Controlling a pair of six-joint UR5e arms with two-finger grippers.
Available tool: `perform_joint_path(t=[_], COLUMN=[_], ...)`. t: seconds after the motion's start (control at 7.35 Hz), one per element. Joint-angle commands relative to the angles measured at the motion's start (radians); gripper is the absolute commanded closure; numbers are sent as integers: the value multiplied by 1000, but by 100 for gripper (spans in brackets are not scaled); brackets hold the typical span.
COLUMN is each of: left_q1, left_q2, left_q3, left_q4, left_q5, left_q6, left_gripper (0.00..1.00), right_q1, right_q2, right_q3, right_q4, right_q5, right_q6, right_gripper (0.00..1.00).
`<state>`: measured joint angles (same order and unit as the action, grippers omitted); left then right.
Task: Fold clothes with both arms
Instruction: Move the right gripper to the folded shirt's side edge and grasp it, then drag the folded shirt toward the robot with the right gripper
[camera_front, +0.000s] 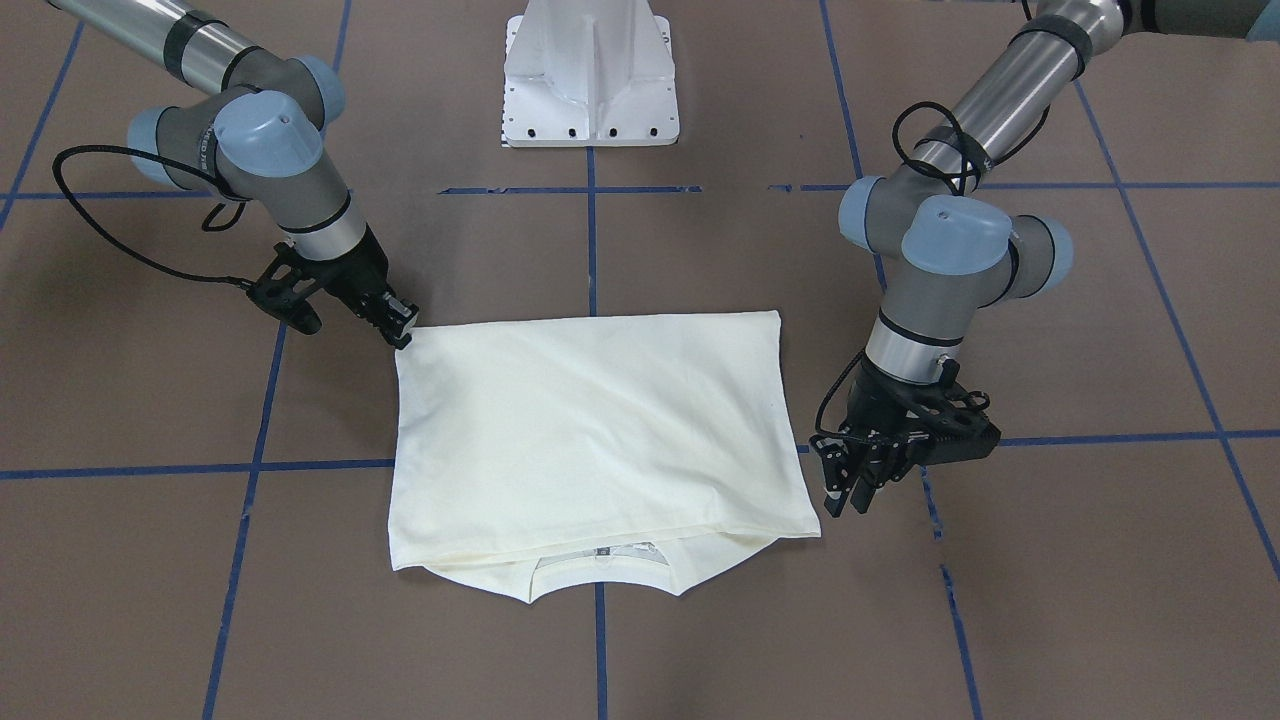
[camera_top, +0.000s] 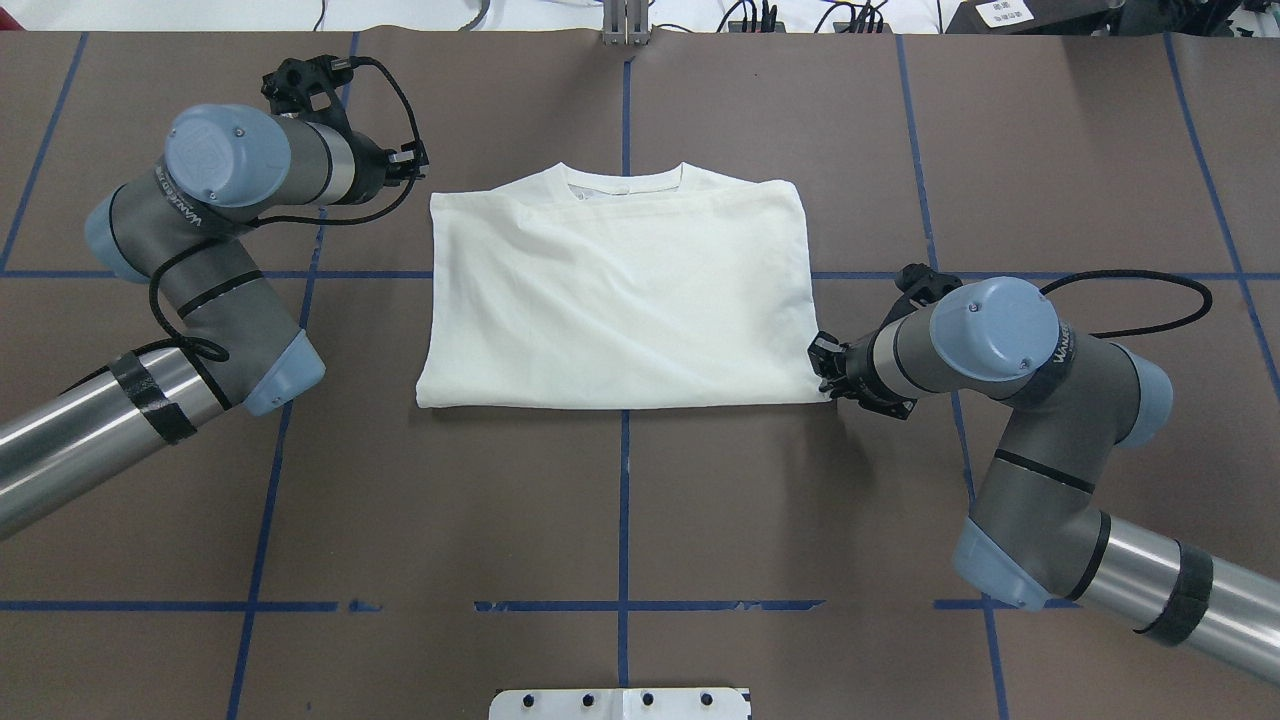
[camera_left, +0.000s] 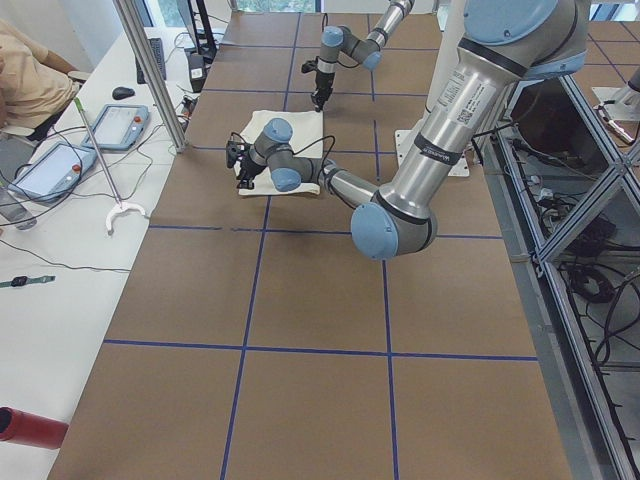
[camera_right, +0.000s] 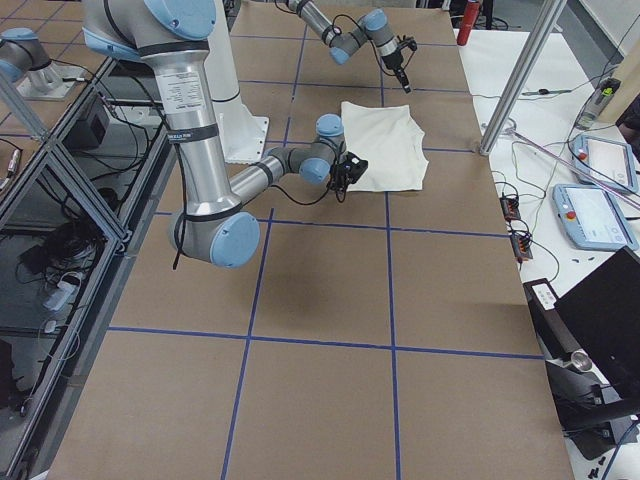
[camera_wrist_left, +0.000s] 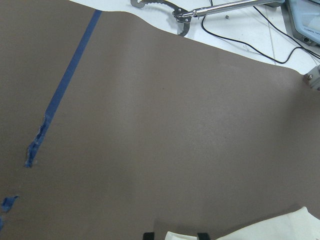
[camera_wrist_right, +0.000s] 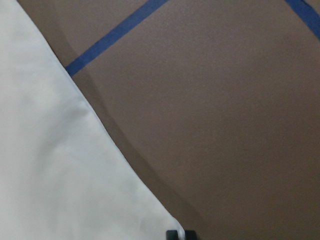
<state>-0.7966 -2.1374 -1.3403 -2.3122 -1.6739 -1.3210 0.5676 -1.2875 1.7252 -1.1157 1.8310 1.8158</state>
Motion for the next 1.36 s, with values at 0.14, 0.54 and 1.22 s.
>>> perform_joint_path(t=[0.14, 0.54, 1.22], left_q1=[5, 8, 8], left_q2=[1, 4, 19], left_q3=[-51, -103, -160], left_q4=[7, 5, 13], left_q5=[-3, -94, -228], left_q6=[-9, -17, -12], left_gripper=[60, 59, 56], right_q1=[3, -147, -338], right_q2=[-21, -338, -451], right_q3=[97, 529, 613], right_q4=[-1, -6, -7], right_q5=[1, 104, 222], right_q6=[-3, 2, 3], right_gripper=[100, 100, 0])
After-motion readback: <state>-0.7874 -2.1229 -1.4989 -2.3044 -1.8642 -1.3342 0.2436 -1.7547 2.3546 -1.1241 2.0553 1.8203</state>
